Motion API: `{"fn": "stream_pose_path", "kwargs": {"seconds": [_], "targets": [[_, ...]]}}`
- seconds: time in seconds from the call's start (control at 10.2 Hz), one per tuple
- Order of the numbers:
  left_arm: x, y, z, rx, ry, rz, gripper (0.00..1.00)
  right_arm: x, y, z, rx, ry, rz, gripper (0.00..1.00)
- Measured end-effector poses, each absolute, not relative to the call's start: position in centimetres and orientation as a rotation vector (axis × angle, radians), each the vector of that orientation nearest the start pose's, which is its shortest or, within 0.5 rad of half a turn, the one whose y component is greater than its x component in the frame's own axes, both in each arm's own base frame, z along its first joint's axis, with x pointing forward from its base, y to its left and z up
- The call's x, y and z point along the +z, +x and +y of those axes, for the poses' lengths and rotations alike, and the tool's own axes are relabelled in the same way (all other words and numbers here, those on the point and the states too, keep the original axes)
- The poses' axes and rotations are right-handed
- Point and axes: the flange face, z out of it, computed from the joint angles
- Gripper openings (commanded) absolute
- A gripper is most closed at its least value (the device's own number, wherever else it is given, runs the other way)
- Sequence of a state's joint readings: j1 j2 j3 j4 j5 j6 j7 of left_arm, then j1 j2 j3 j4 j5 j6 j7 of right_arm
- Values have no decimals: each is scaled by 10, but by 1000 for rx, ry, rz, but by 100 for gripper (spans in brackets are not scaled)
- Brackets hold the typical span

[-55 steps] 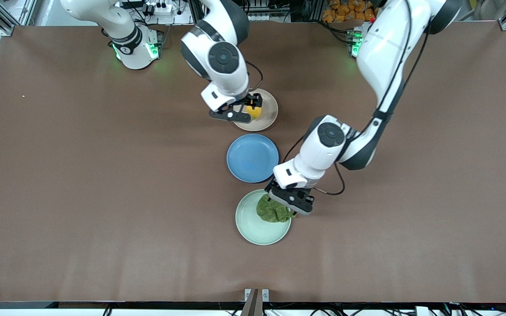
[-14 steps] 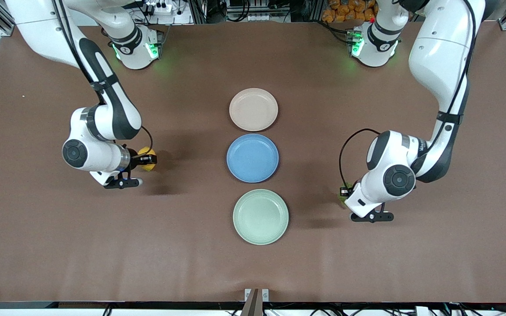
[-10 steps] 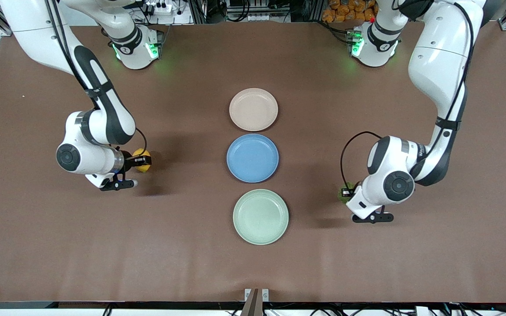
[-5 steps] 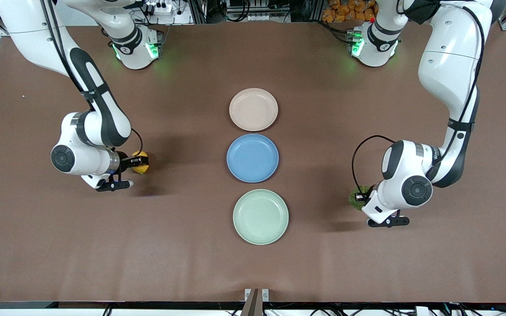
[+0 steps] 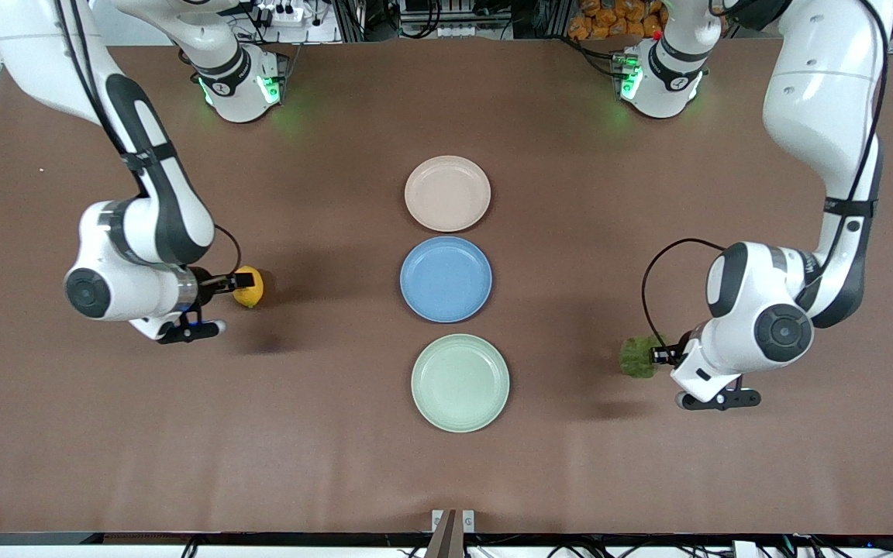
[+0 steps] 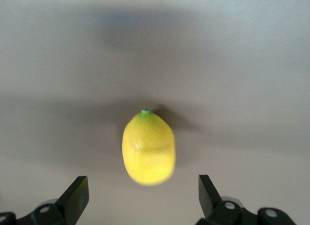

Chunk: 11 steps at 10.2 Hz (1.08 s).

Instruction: Pick lemon and lettuce from plates

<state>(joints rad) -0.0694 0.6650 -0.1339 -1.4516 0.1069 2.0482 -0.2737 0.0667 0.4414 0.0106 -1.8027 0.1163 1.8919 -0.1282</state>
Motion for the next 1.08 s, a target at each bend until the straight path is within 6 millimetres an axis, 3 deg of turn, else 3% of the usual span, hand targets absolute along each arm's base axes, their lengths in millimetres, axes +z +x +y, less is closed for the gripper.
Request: {"fn": "stream_pose_path", "kwargs": {"seconds": [0.3,0.49,0.79,1.08], "targets": [[378,696,-121,-21,-3115,-68,100,373,630,37,492,-2998,-224,100],[423,683,-118,-22,-3103,-73,100,426,635,14,392,-3052,-193,100],[474,673,-109,-67,-3097,-96,100,495,617,-3,274,-3077,-130,100],[525,661,-103,-165,-3096,-113,100,551,592,2,214,-3085,-33,100]]}}
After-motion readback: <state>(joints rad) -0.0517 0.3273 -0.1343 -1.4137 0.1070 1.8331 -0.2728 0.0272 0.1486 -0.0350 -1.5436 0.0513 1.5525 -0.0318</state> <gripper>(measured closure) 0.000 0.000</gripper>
